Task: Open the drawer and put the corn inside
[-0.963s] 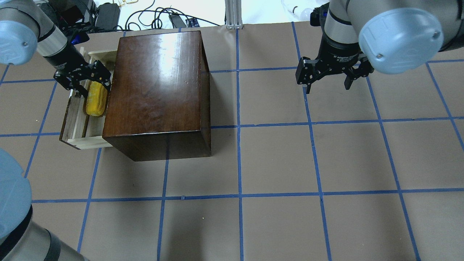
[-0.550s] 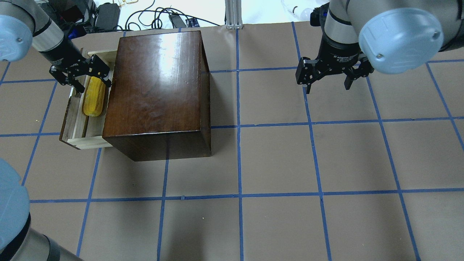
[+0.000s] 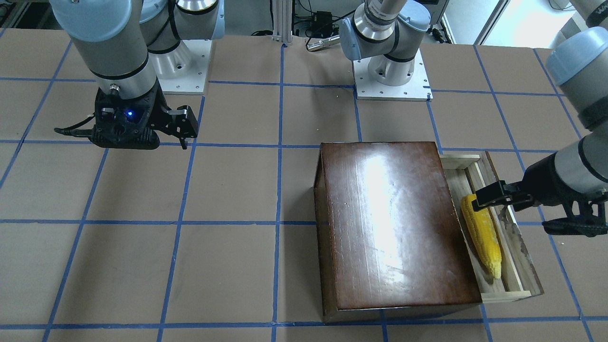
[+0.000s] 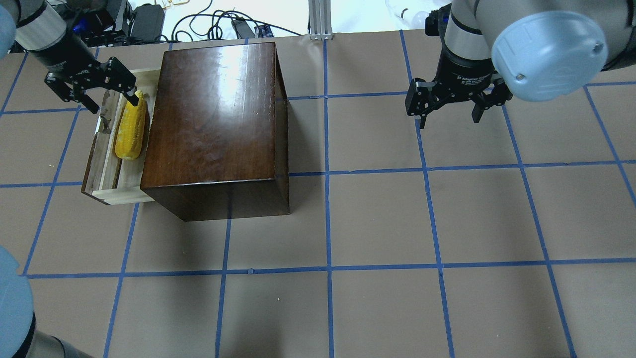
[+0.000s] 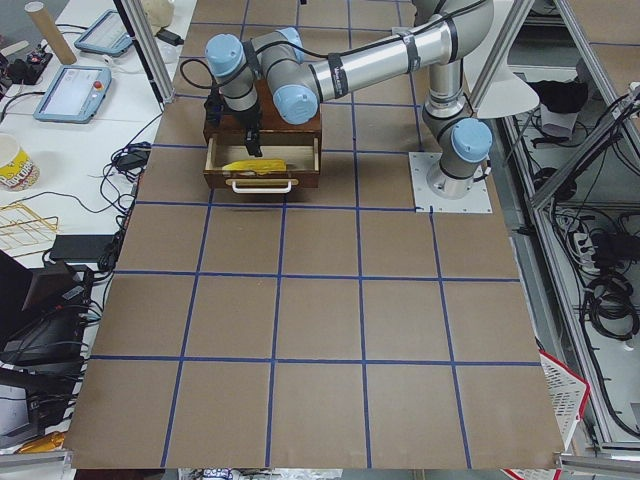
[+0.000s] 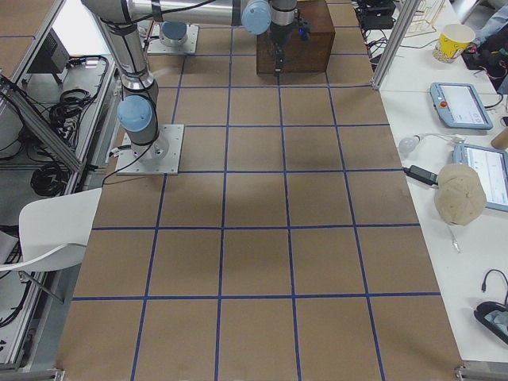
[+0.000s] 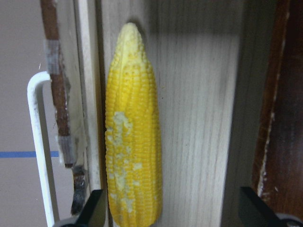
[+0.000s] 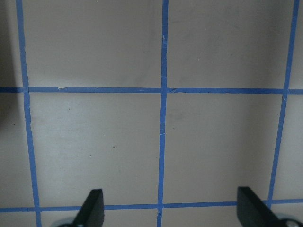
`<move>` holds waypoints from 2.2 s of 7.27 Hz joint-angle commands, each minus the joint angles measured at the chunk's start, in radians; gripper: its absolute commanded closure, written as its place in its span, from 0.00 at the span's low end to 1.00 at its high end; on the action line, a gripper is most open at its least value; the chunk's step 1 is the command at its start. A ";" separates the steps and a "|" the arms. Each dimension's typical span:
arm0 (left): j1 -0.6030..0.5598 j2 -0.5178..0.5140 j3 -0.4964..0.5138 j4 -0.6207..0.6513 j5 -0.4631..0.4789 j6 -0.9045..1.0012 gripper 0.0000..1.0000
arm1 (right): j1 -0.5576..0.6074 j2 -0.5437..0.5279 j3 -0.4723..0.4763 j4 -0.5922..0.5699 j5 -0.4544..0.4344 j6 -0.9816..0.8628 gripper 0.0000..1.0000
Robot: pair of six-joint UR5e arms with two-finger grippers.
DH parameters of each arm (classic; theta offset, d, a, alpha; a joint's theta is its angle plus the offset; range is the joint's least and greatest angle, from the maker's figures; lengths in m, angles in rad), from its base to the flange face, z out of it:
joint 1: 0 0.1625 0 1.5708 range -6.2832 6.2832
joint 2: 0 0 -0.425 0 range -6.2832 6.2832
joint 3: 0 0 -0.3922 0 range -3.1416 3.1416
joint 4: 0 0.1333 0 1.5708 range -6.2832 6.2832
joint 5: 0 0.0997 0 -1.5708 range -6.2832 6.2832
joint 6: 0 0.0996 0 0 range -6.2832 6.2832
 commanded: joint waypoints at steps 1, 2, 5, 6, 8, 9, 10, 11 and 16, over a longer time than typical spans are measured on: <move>-0.099 0.034 0.070 -0.078 0.065 -0.028 0.00 | 0.000 0.000 0.000 0.000 0.000 0.000 0.00; -0.151 0.055 0.067 -0.079 0.065 -0.059 0.00 | 0.000 0.000 0.000 0.000 0.000 0.000 0.00; -0.273 0.103 0.027 -0.076 0.065 -0.168 0.00 | 0.000 0.000 0.000 0.000 0.002 0.000 0.00; -0.276 0.115 0.000 -0.076 0.056 -0.171 0.00 | 0.000 0.000 0.000 0.000 0.000 0.000 0.00; -0.284 0.169 -0.077 -0.067 0.062 -0.168 0.00 | 0.000 0.000 0.000 0.000 0.000 0.000 0.00; -0.284 0.186 -0.091 -0.072 0.083 -0.176 0.00 | 0.000 0.000 0.000 0.000 0.000 0.000 0.00; -0.284 0.200 -0.117 -0.067 0.102 -0.209 0.00 | 0.000 0.000 0.000 0.000 0.000 0.000 0.00; -0.284 0.212 -0.132 -0.050 0.099 -0.220 0.00 | 0.000 0.000 0.000 0.001 0.000 0.000 0.00; -0.287 0.238 -0.166 -0.049 0.048 -0.217 0.00 | 0.000 0.000 0.000 0.000 0.000 0.000 0.00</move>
